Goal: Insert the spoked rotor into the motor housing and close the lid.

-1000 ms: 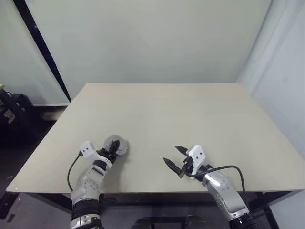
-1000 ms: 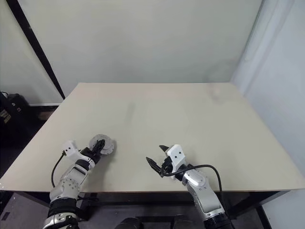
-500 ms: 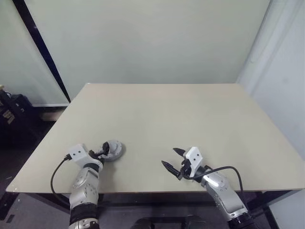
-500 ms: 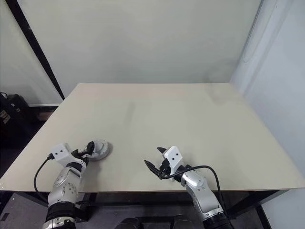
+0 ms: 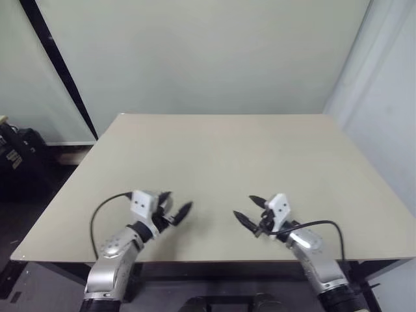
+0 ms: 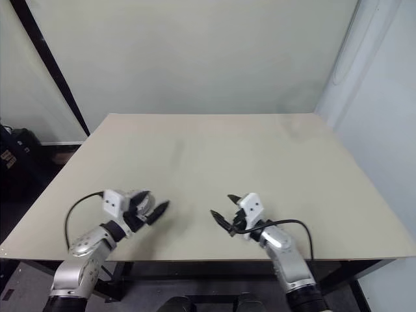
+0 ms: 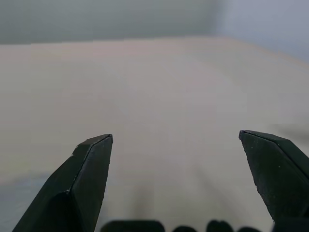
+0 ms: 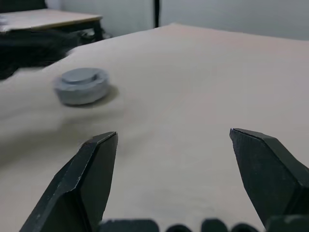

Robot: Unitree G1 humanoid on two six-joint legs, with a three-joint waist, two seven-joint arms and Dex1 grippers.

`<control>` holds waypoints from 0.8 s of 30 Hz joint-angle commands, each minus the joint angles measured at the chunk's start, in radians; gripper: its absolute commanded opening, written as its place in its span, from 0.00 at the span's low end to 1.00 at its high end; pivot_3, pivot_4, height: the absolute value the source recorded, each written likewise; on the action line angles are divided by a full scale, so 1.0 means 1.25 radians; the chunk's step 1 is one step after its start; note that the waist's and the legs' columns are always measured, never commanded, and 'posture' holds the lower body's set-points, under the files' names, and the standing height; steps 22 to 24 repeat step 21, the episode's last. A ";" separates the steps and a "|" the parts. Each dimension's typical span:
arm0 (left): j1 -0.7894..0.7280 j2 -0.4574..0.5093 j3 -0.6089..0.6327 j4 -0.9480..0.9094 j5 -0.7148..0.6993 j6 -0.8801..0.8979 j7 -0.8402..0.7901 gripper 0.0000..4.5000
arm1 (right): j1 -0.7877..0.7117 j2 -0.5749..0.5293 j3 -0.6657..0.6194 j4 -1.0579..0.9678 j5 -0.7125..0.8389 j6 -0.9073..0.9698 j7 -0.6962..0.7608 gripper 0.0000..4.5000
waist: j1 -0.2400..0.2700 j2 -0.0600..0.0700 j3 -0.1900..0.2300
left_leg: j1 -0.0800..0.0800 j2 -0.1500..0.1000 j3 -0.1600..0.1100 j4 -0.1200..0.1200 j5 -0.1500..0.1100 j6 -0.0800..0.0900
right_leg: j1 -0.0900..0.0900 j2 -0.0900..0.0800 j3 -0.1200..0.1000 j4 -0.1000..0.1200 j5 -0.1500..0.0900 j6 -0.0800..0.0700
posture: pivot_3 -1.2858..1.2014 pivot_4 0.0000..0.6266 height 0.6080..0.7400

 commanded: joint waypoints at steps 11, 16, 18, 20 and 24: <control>-0.019 -0.017 -0.051 0.045 0.015 -0.016 -0.061 1.00 | 0.016 -0.080 -0.118 0.013 0.035 -0.042 0.045 0.90 | 0.000 0.003 0.000 | 0.001 0.001 0.001 0.001 0.000 0.000 | 0.000 0.001 0.000 0.001 0.000 0.000 | 0.52 0.00 1.00; -0.012 -0.033 -0.045 0.040 0.025 -0.028 -0.045 1.00 | 0.022 -0.078 -0.114 0.007 0.034 -0.035 0.035 0.90 | 0.000 0.003 0.000 | 0.000 0.001 0.001 0.003 0.000 0.000 | 0.000 0.001 0.000 0.001 0.000 0.000 | 0.52 0.00 1.00; -0.008 -0.032 -0.036 0.039 0.031 -0.041 -0.036 1.00 | 0.017 -0.076 -0.110 0.019 0.031 -0.036 0.036 0.90 | 0.000 0.003 0.000 | 0.000 0.001 0.001 0.003 0.000 0.000 | 0.000 0.001 0.000 0.001 0.000 0.000 | 0.52 0.00 1.00; -0.001 -0.034 -0.019 0.040 0.032 -0.056 -0.019 1.00 | 0.007 -0.072 -0.106 0.035 0.027 -0.039 0.037 0.90 | 0.000 0.003 0.000 | 0.000 0.001 0.001 0.003 0.000 0.000 | 0.001 0.001 0.000 0.001 0.000 0.000 | 0.52 0.00 1.00; 0.004 -0.035 -0.014 0.036 0.030 -0.057 -0.015 1.00 | 0.003 -0.071 -0.105 0.041 0.025 -0.040 0.037 0.90 | 0.000 0.003 0.000 | 0.000 0.001 0.001 0.003 0.000 0.000 | 0.000 0.001 0.000 0.001 0.000 0.000 | 0.52 0.00 1.00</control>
